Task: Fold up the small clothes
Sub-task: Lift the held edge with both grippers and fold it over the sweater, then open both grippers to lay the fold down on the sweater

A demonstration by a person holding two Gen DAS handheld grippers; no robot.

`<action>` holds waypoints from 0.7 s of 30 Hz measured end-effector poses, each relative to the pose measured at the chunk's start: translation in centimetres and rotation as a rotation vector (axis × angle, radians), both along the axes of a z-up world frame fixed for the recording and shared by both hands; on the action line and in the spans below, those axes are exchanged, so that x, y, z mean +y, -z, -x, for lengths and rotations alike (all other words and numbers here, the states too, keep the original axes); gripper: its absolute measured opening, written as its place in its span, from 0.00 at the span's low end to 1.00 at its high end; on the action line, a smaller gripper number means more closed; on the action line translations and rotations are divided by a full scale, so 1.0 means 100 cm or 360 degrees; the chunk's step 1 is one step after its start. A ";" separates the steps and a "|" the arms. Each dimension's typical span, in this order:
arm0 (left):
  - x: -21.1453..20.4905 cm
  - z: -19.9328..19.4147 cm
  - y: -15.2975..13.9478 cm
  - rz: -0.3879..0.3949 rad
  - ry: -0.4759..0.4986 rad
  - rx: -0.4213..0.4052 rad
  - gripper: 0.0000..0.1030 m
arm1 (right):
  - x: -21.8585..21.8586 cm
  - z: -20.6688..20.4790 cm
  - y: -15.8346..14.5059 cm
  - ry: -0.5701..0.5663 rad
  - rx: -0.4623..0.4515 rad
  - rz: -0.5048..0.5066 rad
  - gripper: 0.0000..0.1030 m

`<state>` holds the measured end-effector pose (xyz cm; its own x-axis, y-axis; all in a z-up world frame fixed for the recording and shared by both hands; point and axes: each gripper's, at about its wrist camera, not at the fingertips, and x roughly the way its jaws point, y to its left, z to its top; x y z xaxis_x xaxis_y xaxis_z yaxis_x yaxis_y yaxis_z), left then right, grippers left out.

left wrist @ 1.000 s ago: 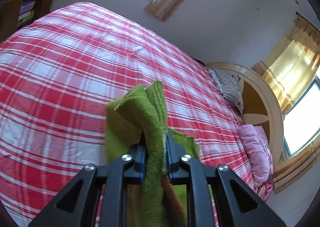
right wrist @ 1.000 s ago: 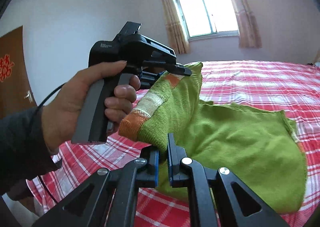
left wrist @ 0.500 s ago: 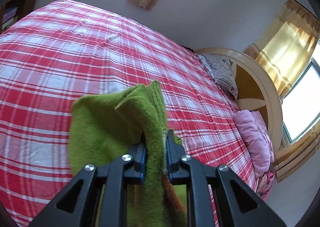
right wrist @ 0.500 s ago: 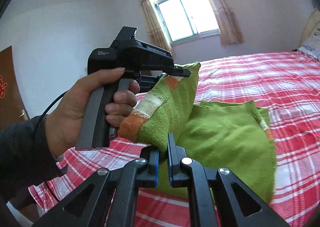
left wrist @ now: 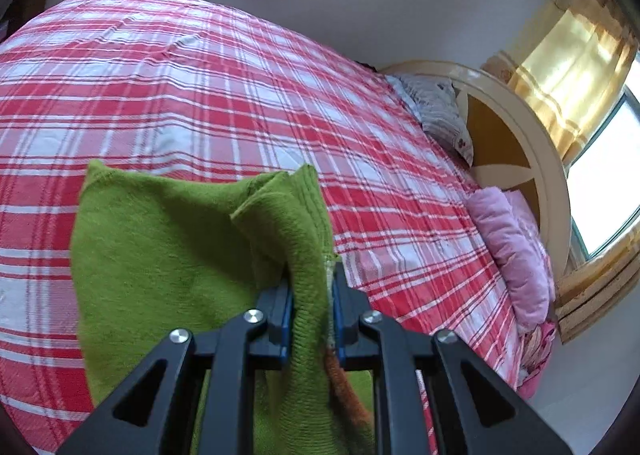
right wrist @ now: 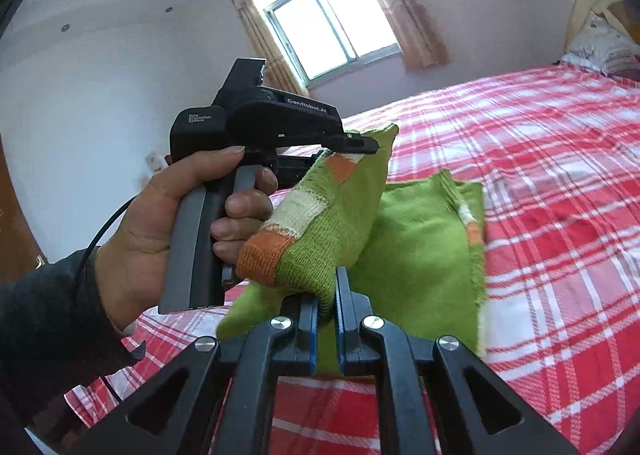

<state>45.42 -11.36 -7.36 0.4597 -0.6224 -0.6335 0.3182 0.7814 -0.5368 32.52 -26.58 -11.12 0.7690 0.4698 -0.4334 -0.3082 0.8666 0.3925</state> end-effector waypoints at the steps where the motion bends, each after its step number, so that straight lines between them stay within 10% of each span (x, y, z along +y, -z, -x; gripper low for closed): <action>1: -0.005 0.000 0.001 -0.0009 0.0016 -0.0001 0.16 | -0.003 0.000 0.002 0.0010 0.0007 -0.0007 0.06; 16: -0.064 0.030 0.003 -0.0288 0.0226 -0.0237 0.23 | -0.050 0.002 0.043 0.0136 0.0272 -0.0271 0.06; 21: -0.038 0.058 -0.006 -0.0383 0.0174 -0.0395 0.60 | -0.048 0.005 0.049 0.0138 0.0324 -0.0249 0.06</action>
